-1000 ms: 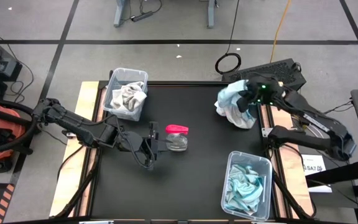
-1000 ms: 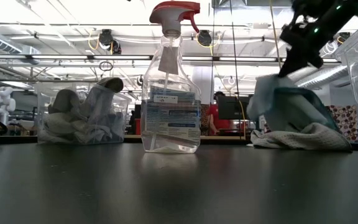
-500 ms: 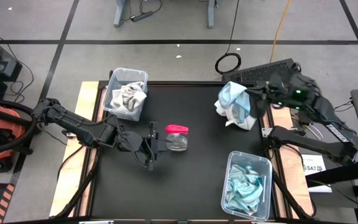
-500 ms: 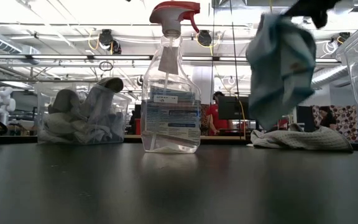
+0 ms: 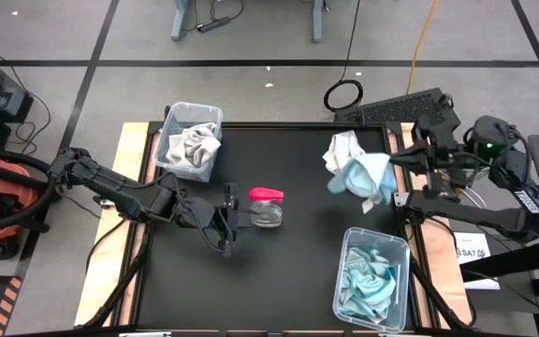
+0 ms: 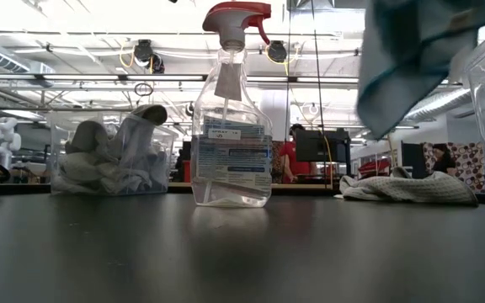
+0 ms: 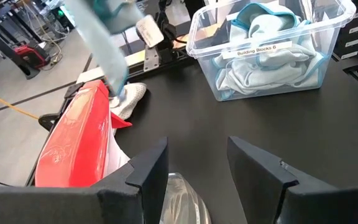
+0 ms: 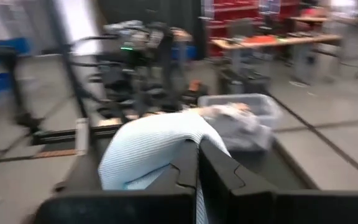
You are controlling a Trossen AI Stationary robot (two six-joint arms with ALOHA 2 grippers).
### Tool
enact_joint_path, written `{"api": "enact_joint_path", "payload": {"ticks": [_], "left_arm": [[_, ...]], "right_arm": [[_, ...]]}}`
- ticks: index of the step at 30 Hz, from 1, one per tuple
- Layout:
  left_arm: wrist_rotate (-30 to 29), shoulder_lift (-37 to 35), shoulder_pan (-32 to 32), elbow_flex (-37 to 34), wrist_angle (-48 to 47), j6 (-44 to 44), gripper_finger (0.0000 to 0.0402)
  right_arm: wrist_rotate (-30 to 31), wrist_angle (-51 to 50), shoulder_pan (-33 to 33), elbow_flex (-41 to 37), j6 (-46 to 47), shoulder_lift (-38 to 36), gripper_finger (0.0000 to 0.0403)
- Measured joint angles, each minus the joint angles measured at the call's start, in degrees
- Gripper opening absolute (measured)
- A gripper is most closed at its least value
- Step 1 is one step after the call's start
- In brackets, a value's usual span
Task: Sort microfiber towel by color & place in baskets
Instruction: Put the light blue towel into the right transparent bin
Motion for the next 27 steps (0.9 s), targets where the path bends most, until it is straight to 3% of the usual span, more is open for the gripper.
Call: {"api": "enact_joint_path", "payload": {"ticks": [12,27], "left_arm": [[-0.4,0.0,0.6,0.0,0.2,-0.5,0.0171],[-0.7,0.0,5.5,0.0,0.0,-3.0,0.0171]], "right_arm": [[-18.8,5.9,4.1,0.1,0.3,-0.5,0.0],[-31.3,12.6,10.0,0.1,2.8,-0.5,0.0]]}}
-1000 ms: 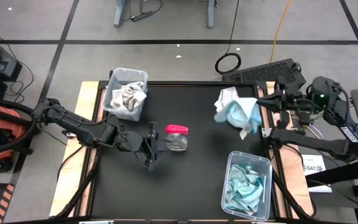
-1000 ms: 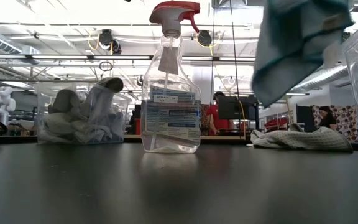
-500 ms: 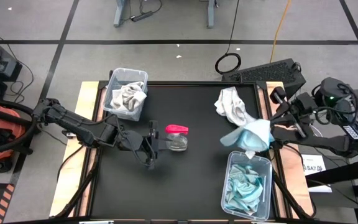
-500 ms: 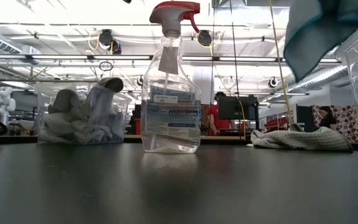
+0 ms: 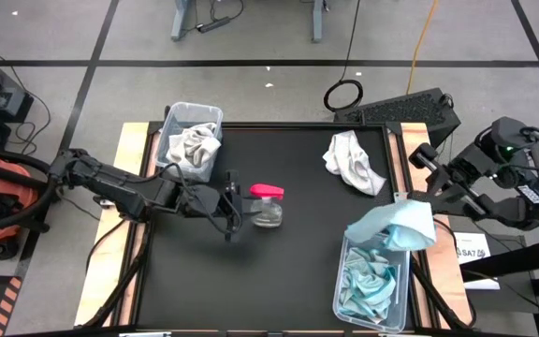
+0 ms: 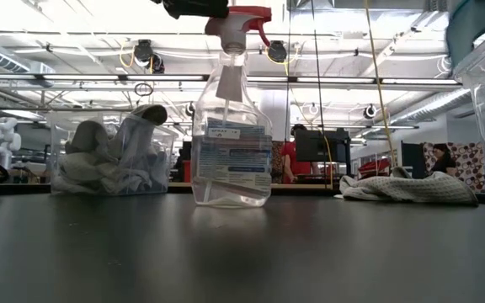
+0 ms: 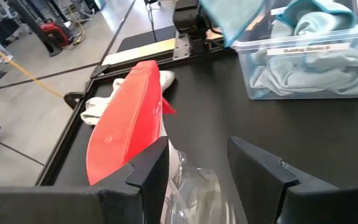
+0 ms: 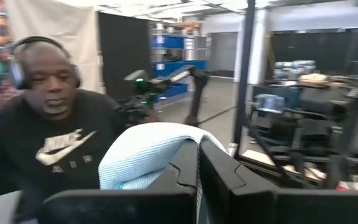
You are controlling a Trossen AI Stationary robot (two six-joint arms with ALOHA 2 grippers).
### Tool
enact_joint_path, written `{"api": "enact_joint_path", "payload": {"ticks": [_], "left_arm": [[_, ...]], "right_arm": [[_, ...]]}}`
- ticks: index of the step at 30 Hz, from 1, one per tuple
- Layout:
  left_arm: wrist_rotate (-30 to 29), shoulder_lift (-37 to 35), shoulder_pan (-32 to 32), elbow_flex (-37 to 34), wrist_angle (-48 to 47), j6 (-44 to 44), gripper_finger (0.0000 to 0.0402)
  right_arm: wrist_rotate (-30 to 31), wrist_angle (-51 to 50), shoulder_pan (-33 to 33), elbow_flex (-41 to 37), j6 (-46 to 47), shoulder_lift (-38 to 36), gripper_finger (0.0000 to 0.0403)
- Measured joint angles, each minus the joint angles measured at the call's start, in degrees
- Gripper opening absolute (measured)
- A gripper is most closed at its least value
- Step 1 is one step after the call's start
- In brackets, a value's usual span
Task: Sort microfiber towel by color & place in baskets
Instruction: Put the light blue towel into the right transparent bin
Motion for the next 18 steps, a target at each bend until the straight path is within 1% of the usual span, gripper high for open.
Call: {"api": "enact_joint_path", "payload": {"ticks": [4,9,14,18], "left_arm": [[0.0,0.0,1.2,0.0,0.0,-1.1,0.0171],[0.0,0.0,3.2,0.0,0.0,-2.9,0.0171],[0.0,0.0,5.0,0.0,0.0,-4.6,0.0171],[0.0,0.0,5.7,0.0,0.0,-5.7,0.0171]], "right_arm": [[-2.7,-0.5,1.6,0.0,0.3,0.0,0.0],[-4.4,-0.9,4.1,0.0,0.2,0.0,0.0],[-4.5,-1.6,6.3,0.0,-1.3,0.0,0.0],[-4.2,-5.1,7.2,-0.6,-4.8,0.3,0.0]]}}
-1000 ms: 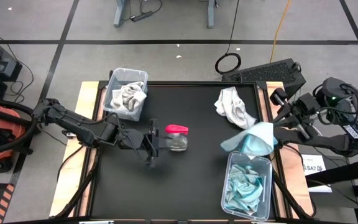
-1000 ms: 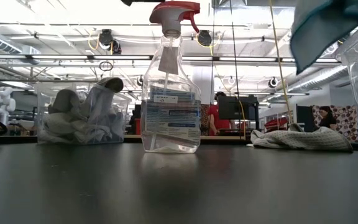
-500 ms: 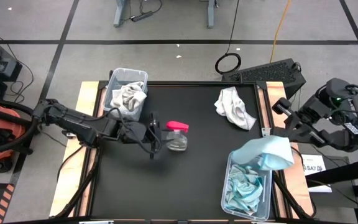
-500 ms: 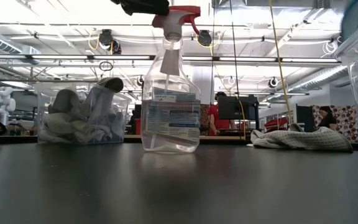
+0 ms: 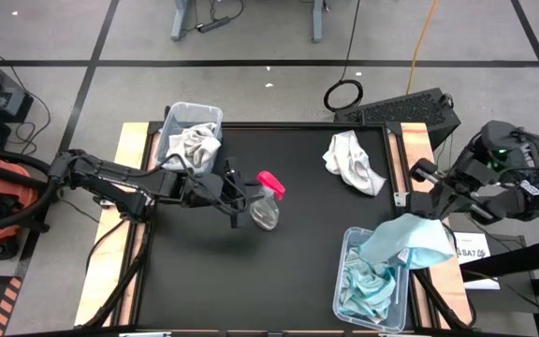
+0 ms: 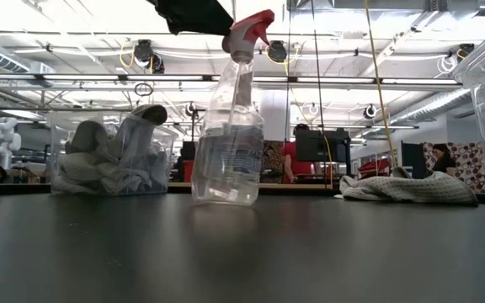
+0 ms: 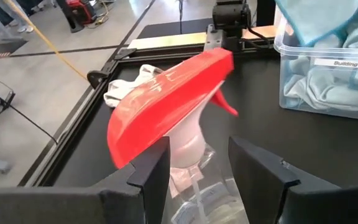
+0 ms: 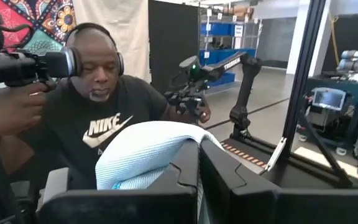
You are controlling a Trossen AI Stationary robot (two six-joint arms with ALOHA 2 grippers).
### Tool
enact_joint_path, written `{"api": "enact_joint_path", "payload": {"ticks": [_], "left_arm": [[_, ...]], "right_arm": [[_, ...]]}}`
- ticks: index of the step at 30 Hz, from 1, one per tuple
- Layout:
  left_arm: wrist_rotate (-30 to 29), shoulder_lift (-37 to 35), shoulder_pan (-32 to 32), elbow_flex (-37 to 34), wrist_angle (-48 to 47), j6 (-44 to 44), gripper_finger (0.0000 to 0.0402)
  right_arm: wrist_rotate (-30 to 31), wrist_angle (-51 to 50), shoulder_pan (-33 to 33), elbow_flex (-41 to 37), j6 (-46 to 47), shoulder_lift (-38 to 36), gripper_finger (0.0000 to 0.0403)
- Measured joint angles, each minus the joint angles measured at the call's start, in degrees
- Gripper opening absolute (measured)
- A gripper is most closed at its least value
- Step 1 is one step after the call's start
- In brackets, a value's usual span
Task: Sort microfiber towel by color & place in baskets
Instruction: Put the light blue towel into the right transparent bin
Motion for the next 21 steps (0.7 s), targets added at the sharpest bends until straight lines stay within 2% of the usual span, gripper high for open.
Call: {"api": "enact_joint_path", "payload": {"ticks": [12,21], "left_arm": [[-0.2,1.5,0.3,0.0,-0.4,-1.7,0.0171],[0.3,1.7,0.3,0.0,1.6,-1.7,0.0171]], "right_arm": [[0.4,4.3,5.1,-13.8,-1.1,1.4,0.0],[4.6,4.6,11.6,-16.8,-1.9,1.7,0.0]]}}
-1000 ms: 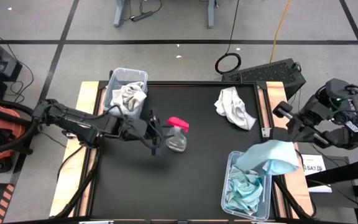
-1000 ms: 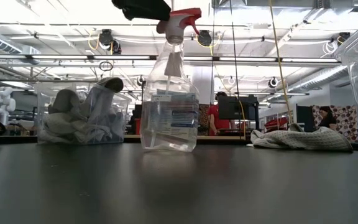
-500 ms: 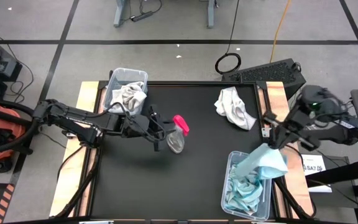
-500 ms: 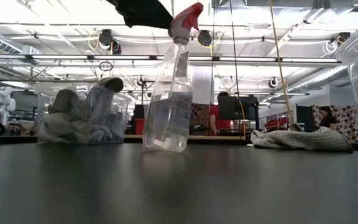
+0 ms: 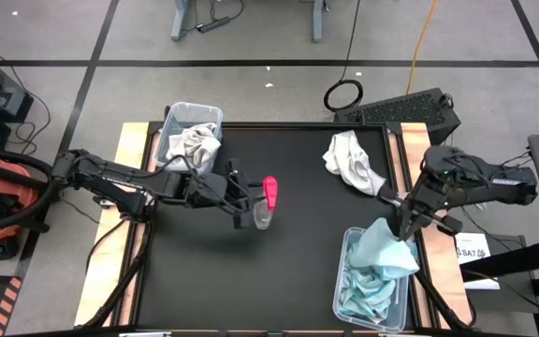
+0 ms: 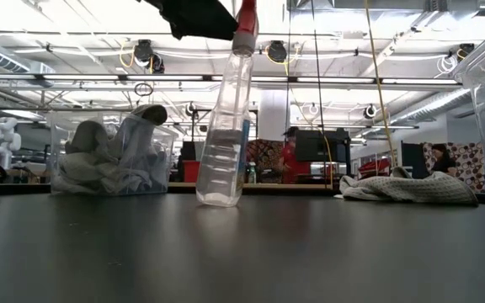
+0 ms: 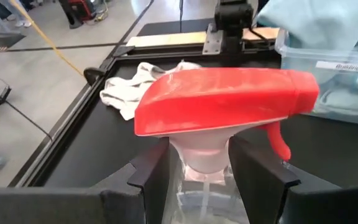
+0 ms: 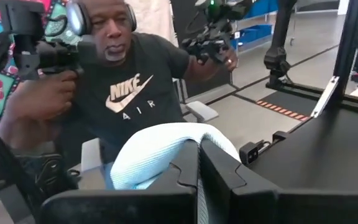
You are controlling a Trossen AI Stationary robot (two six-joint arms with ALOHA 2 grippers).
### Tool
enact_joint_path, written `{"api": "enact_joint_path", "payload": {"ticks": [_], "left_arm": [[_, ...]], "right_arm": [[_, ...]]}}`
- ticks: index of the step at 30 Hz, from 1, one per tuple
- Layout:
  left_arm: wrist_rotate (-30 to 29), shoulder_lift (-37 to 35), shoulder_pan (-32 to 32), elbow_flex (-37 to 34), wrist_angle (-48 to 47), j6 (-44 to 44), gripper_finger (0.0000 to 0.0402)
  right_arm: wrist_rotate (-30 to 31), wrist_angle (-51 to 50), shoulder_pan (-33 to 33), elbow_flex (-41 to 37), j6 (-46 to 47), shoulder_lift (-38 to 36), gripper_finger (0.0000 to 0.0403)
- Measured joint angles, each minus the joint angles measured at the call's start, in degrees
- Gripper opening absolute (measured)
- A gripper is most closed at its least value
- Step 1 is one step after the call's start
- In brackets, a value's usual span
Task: Sort microfiber towel by color & place in baskets
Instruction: Put the light blue towel into the right transparent bin
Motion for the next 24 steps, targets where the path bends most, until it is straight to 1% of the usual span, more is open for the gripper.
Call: {"api": "enact_joint_path", "payload": {"ticks": [4,8,15,18,20,24], "left_arm": [[1.9,-0.2,-0.1,0.4,-0.8,0.0,0.0171],[4.1,-0.2,-0.4,2.6,-5.7,-0.1,0.0171],[4.3,-0.2,-1.8,8.2,-17.9,-2.0,0.0171],[4.3,-0.2,-2.4,9.9,-22.5,-3.8,0.0171],[4.3,-0.2,-2.9,10.8,-25.7,-4.7,0.0171],[4.5,-0.2,-3.8,12.7,-34.7,-8.4,0.0171]], "right_arm": [[2.8,0.0,2.8,0.0,1.3,0.5,0.0],[4.8,0.0,5.7,0.0,2.7,1.9,0.0],[7.2,-0.3,10.7,0.0,2.8,6.7,0.0],[9.2,-0.4,13.1,0.0,2.7,9.3,0.0],[9.2,-0.4,14.7,0.0,2.5,11.0,0.0],[10.0,-0.6,17.9,0.0,3.6,14.6,0.0]]}}
